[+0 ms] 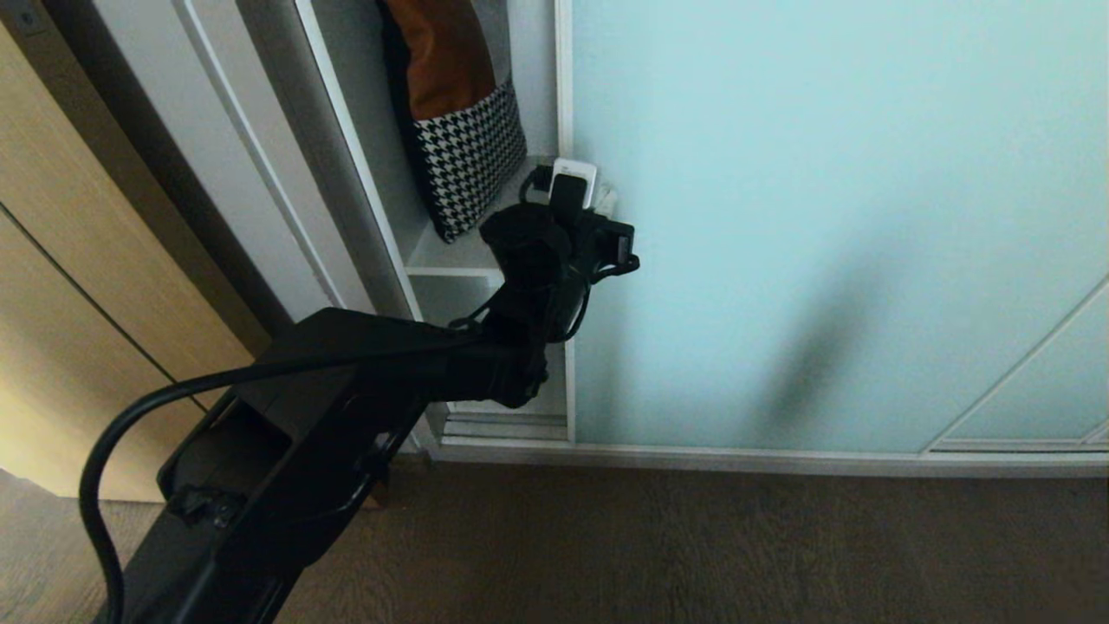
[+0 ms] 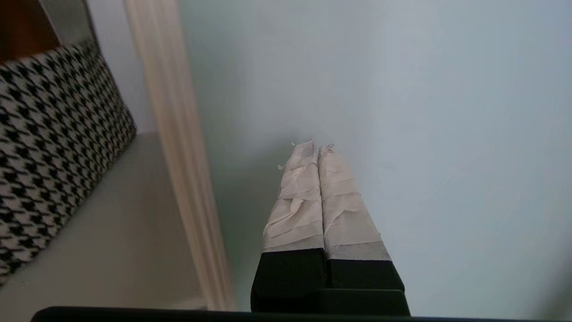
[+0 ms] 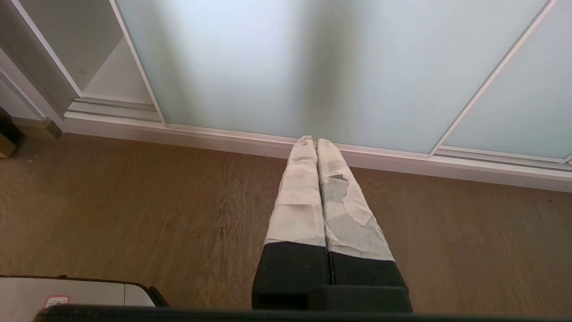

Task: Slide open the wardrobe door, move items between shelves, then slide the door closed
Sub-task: Close the door

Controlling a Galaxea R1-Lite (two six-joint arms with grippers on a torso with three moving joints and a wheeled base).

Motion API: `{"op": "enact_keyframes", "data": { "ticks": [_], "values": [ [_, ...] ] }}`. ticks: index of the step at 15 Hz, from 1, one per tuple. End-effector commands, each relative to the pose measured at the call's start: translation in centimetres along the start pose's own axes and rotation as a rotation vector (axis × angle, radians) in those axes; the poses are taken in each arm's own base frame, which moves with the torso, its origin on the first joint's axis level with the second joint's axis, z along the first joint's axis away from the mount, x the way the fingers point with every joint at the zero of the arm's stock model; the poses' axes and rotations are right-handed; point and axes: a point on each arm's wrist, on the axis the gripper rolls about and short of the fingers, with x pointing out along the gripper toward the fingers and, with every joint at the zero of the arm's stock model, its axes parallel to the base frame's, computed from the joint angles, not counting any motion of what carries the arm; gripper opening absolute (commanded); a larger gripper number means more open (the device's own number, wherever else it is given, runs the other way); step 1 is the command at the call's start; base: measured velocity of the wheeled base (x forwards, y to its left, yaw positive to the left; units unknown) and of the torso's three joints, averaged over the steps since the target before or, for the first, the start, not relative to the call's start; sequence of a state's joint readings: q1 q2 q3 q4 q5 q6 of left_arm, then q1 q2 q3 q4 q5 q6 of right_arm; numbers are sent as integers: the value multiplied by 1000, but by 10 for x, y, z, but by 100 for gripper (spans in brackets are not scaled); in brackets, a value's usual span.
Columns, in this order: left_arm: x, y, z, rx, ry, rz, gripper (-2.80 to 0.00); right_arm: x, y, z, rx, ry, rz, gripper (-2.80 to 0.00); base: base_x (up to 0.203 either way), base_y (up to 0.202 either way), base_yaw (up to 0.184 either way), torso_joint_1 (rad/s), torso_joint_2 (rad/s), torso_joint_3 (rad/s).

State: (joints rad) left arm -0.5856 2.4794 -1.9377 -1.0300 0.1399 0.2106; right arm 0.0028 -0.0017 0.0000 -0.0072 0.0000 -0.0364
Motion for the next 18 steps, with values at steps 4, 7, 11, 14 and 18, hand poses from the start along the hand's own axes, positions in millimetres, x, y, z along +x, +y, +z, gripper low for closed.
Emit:
{"op": "enact_keyframes", "data": {
  "ticks": [4,7,11,14,18],
  "values": [
    [0,16,-27,18,43,21,-280,0,0,0,0,0,0,-280,0,0,0,0,0,0],
    [0,25,-36,19,62,24,-280,0,0,0,0,0,0,-280,0,0,0,0,0,0],
    [1,48,-43,37,70,59,-280,0,0,0,0,0,0,-280,0,0,0,0,0,0],
    [2,72,-43,56,61,103,-280,0,0,0,0,0,0,-280,0,0,0,0,0,0],
    [3,90,-31,67,26,137,-280,0,0,0,0,0,0,-280,0,0,0,0,0,0]
  ]
}}
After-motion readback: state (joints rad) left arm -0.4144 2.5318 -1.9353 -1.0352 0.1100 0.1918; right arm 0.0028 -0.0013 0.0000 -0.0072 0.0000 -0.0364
